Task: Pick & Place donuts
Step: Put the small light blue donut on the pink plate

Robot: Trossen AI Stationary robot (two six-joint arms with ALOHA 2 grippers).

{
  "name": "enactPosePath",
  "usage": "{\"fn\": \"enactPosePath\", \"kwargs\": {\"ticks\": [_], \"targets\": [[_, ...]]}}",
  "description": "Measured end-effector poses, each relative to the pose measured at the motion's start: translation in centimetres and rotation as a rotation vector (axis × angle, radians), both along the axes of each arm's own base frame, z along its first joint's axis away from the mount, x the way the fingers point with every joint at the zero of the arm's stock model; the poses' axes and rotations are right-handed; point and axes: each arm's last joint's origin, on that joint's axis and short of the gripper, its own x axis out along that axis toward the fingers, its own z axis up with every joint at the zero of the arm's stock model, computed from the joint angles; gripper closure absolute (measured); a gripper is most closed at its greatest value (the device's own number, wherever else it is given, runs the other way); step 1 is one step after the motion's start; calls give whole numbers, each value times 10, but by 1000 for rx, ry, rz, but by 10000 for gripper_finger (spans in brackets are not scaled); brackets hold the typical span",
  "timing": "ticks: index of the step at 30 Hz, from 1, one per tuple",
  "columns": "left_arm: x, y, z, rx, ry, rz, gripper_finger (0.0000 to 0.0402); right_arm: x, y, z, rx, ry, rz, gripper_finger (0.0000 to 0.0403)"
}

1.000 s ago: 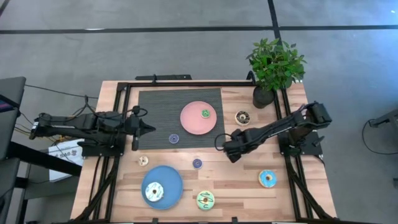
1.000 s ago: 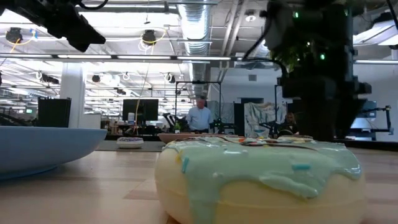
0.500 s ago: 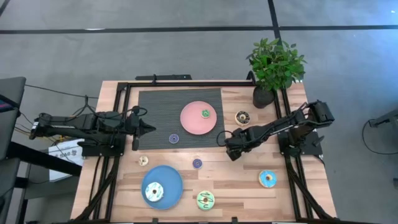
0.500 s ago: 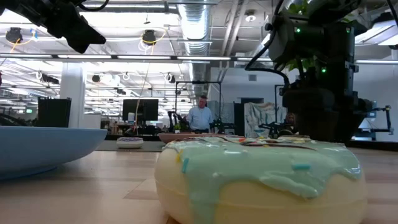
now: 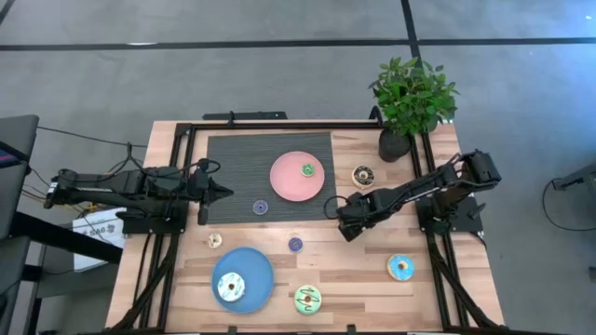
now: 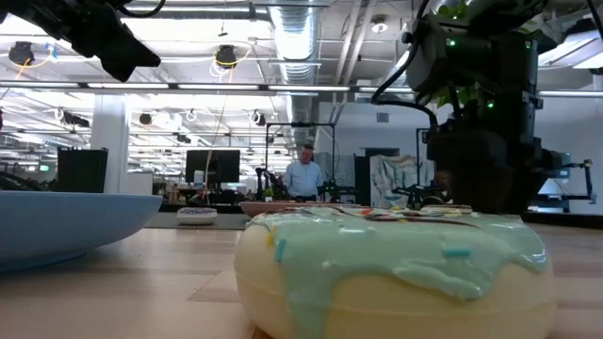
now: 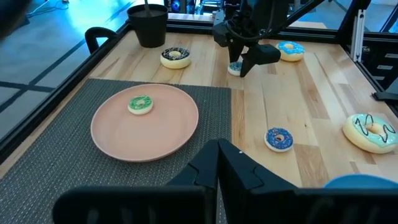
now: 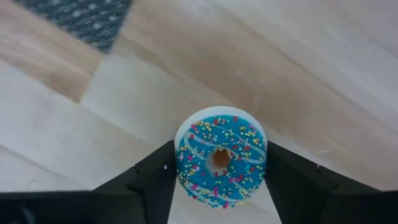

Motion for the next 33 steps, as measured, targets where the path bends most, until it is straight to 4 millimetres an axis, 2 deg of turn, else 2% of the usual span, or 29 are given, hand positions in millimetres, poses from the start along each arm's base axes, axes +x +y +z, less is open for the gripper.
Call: {"fn": "enactPosePath", "kwargs": {"ticks": [6,8,14,17,20,24,28,33], "targets": [[0,0,0,0,0,0,401,3,-10,25,-4,-127,-36,194],[0,0,0,0,0,0,401,9,-18,38,-23,-238,-40,193],[0,0,0,0,0,0,401,47,-48,81,-118,-709,69,191],[0,0,0,0,0,0,401,71,-66,100,-200,-810,130,191],[0,0,0,0,0,0,401,103,-84,110,-249,-791,192,190],[0,0,0,1,5,0,401,144,-117,114,-256,-634,203,188],[0,0,-1,1,7,0,402,176,-150,96,-210,-413,229,188],[0,0,-1,1,11,-1,401,200,-173,70,-159,-229,246,184]]}}
